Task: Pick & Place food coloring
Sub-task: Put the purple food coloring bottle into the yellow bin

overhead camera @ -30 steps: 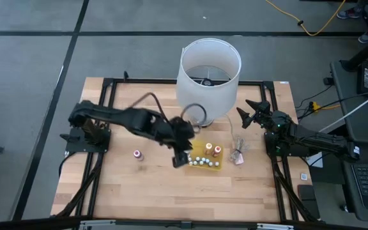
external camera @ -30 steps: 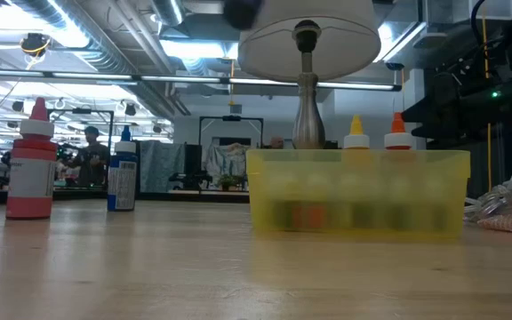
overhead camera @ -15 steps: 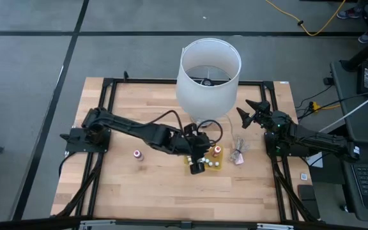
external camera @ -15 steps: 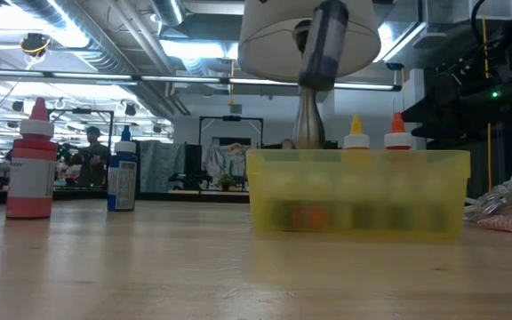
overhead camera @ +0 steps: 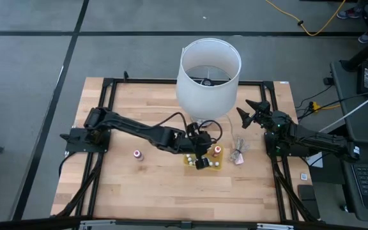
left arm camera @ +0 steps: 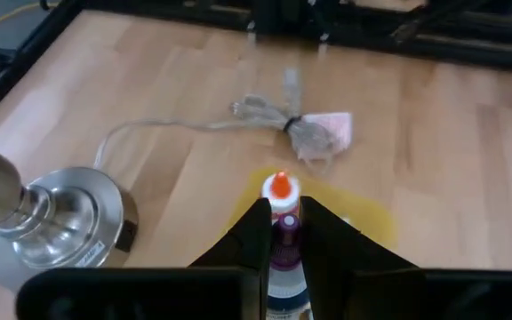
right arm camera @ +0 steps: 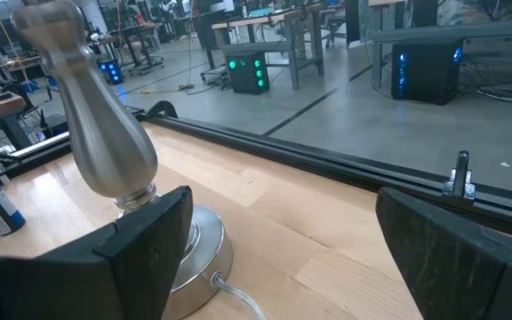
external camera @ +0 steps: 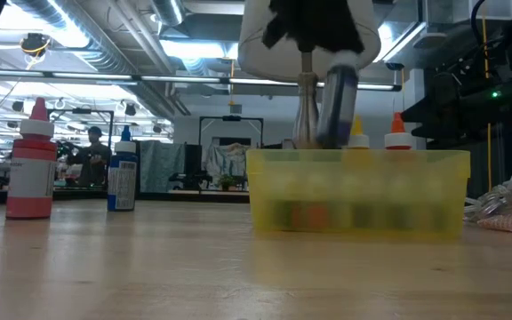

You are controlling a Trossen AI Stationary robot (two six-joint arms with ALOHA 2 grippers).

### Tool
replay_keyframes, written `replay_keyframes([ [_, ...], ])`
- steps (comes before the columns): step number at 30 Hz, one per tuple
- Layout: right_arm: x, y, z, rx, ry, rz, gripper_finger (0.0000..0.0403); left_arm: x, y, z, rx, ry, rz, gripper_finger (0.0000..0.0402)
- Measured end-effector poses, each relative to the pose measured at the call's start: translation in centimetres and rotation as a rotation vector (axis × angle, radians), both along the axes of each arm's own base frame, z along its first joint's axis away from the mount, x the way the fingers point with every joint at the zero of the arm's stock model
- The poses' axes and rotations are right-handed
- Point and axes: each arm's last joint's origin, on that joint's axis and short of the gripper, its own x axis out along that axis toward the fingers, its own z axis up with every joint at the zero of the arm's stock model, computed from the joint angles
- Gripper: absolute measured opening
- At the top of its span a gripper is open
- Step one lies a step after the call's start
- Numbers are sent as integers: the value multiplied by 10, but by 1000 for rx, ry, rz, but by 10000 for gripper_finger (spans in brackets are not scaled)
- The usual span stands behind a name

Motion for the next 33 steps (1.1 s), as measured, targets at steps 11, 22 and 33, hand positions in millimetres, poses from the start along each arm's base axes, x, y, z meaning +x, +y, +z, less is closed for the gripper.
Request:
replay_keyframes([
  [11, 0, 0, 0, 0, 0, 0, 355, 0, 11, -36, 10, -1, 9, 38],
  [22, 0, 0, 0, 0, 0, 0, 355, -3, 19, -58, 1, -5, 14, 38],
  [33, 0, 0, 0, 0, -1, 0, 355, 4, 19, -69, -12, -15, -11, 41],
])
